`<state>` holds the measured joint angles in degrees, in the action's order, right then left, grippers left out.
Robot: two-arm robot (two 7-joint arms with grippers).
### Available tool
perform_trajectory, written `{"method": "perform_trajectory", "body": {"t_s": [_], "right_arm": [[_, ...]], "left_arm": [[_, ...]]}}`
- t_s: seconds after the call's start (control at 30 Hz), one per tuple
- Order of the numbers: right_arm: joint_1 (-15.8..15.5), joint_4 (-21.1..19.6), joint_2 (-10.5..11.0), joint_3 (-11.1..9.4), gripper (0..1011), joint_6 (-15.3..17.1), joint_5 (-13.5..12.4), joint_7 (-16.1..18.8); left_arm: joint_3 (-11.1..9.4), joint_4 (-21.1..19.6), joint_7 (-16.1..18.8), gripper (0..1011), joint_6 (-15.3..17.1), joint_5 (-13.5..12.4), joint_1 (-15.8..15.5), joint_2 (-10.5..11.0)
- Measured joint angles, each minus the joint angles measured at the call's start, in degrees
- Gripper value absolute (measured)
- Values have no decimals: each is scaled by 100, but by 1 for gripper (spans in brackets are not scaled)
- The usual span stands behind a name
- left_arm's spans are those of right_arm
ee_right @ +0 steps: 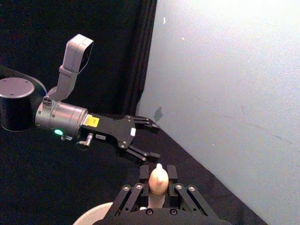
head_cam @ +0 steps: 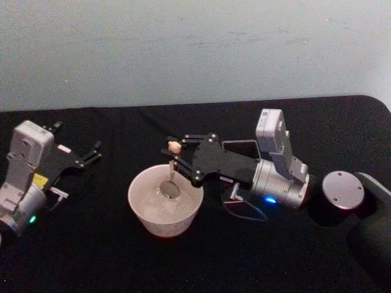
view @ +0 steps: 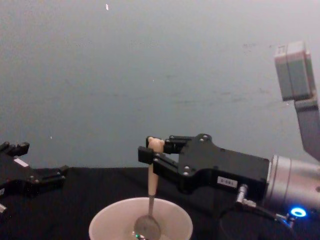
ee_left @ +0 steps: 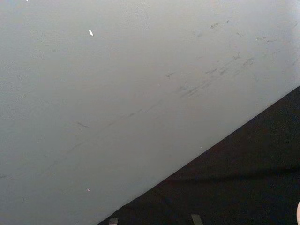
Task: Pick up the stirring spoon with one hand, stir inside the cup, then place it back in its original position.
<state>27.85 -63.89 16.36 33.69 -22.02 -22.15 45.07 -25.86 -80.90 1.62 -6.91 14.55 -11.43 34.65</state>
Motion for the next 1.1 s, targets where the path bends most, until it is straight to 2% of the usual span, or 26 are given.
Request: {"method": "perform_trajectory", "body": {"t_s": [0.57, 1.1], "right_arm": [[-370, -702, 446, -57, 214, 173, -139, 99], [-427, -844, 502, 22, 214, 217, -189, 113]], "left_arm": [[0, 0, 0, 1001, 0, 0, 0, 0], [0, 0, 0, 1001, 0, 0, 0, 0]]}}
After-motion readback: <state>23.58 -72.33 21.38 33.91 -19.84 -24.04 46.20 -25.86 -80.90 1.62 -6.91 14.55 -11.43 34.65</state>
